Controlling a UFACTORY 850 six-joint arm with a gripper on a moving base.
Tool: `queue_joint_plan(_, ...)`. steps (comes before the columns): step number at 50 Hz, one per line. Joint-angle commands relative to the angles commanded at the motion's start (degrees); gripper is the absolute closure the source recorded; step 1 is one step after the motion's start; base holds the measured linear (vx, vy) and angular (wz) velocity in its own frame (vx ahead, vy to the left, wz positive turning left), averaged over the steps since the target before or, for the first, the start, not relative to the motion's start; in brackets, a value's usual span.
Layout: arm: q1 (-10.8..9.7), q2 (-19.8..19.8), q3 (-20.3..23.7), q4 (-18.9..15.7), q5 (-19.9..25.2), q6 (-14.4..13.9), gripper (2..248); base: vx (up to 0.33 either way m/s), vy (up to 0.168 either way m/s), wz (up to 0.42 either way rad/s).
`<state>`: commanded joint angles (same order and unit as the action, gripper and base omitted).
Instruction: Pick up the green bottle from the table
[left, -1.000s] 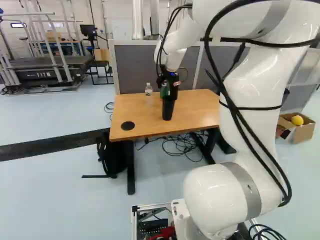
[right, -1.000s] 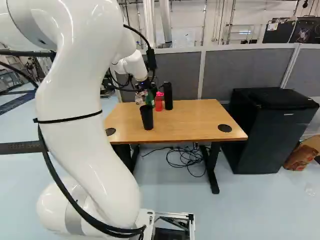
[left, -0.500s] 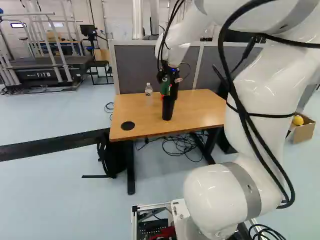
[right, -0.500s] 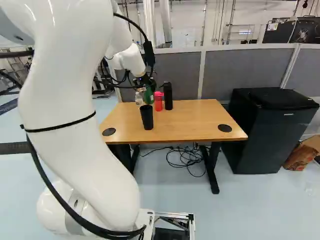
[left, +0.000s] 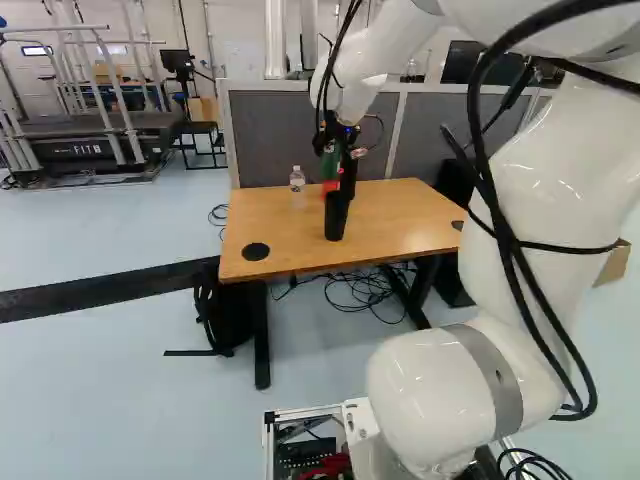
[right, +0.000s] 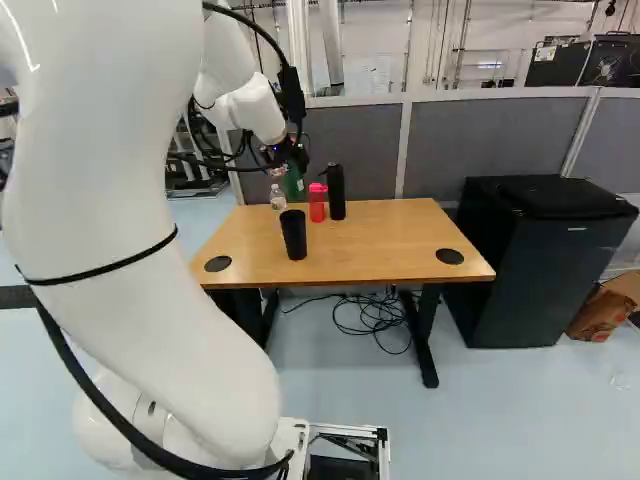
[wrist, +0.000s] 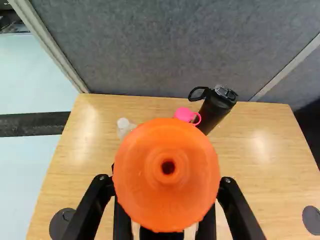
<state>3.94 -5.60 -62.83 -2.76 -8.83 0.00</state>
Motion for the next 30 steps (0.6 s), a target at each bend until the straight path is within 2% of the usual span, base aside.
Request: queue_joint_plan(30,0.4,1.3,1.2,0.0,0.0,0.0,131,-0.020,0.008,0.000)
